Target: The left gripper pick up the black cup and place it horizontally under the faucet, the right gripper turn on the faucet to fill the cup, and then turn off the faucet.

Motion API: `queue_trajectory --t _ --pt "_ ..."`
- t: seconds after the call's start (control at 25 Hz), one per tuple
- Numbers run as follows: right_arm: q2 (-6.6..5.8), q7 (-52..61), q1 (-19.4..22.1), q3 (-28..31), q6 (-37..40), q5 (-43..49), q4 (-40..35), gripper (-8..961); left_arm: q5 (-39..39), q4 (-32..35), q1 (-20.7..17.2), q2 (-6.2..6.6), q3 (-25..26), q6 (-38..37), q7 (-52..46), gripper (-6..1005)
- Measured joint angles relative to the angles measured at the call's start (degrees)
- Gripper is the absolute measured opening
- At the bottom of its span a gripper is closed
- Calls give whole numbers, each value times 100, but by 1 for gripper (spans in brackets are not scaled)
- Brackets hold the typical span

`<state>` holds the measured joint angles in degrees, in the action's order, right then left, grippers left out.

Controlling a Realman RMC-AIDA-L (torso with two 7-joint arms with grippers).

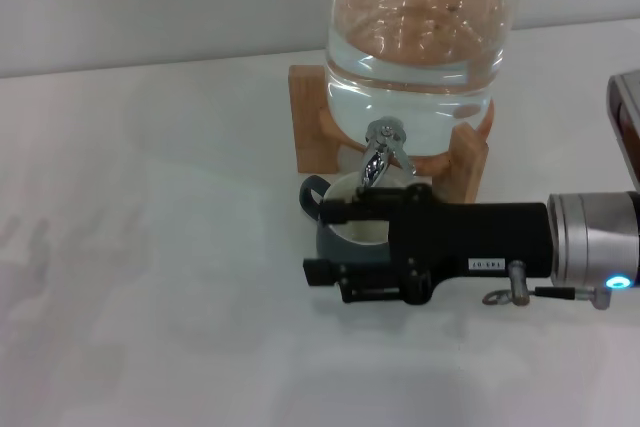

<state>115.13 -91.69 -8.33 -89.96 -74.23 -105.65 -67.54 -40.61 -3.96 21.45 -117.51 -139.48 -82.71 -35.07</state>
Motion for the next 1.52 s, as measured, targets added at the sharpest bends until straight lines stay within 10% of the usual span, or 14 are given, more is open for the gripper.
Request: queue_trajectory --t 1.52 --pt "-17 -181 122 725 100 -86 301 724 -9 -8 26 0 0 0 0 339"
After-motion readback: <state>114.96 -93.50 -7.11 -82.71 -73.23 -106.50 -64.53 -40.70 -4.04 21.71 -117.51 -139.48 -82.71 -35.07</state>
